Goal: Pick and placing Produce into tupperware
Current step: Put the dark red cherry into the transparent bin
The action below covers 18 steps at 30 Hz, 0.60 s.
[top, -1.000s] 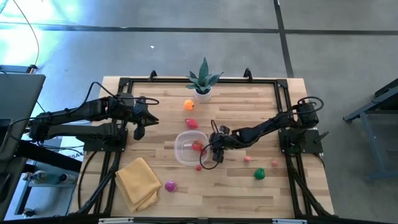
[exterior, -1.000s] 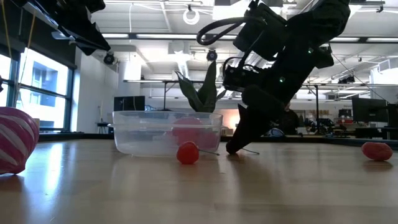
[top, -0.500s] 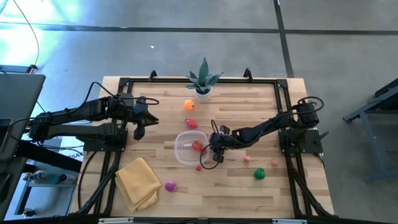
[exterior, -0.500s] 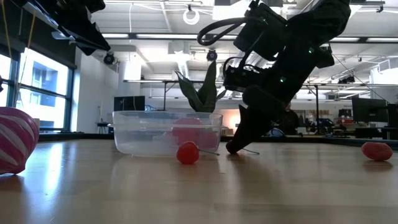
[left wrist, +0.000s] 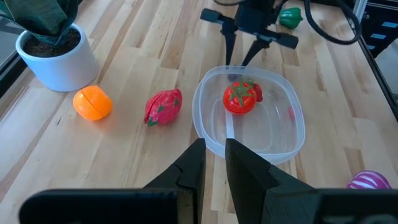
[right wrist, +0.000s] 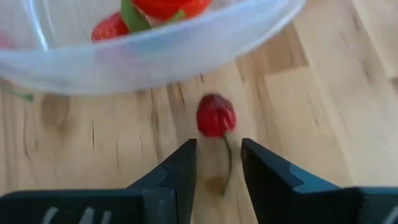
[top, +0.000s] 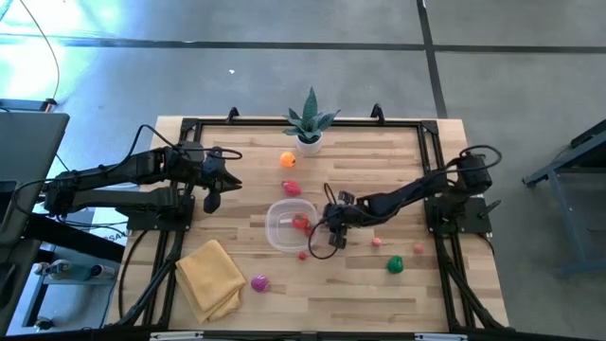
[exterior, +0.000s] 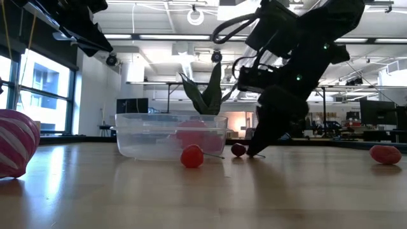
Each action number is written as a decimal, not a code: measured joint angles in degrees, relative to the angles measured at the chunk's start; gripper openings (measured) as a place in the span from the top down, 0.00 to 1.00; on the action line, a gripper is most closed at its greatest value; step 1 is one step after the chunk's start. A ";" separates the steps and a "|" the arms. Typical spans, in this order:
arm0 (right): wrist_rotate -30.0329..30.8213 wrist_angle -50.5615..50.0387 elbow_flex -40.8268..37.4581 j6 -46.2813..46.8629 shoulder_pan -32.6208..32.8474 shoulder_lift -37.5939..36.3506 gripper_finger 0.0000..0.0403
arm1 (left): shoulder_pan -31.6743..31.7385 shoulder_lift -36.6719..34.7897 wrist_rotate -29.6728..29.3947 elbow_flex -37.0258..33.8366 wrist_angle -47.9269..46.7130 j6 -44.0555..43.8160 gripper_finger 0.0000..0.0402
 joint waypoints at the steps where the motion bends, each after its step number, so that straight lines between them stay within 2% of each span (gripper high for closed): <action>1: 0.46 -0.85 0.00 0.00 0.02 -0.78 0.71 | 0.00 0.00 0.00 0.00 0.00 0.02 0.87; 4: 2.28 -2.44 0.02 0.01 0.43 -2.59 0.71 | 0.00 0.00 0.00 0.00 0.00 0.01 0.87; 18: -0.05 -1.48 0.22 0.01 0.50 -3.06 0.68 | 0.00 0.02 0.00 0.00 0.02 0.01 0.87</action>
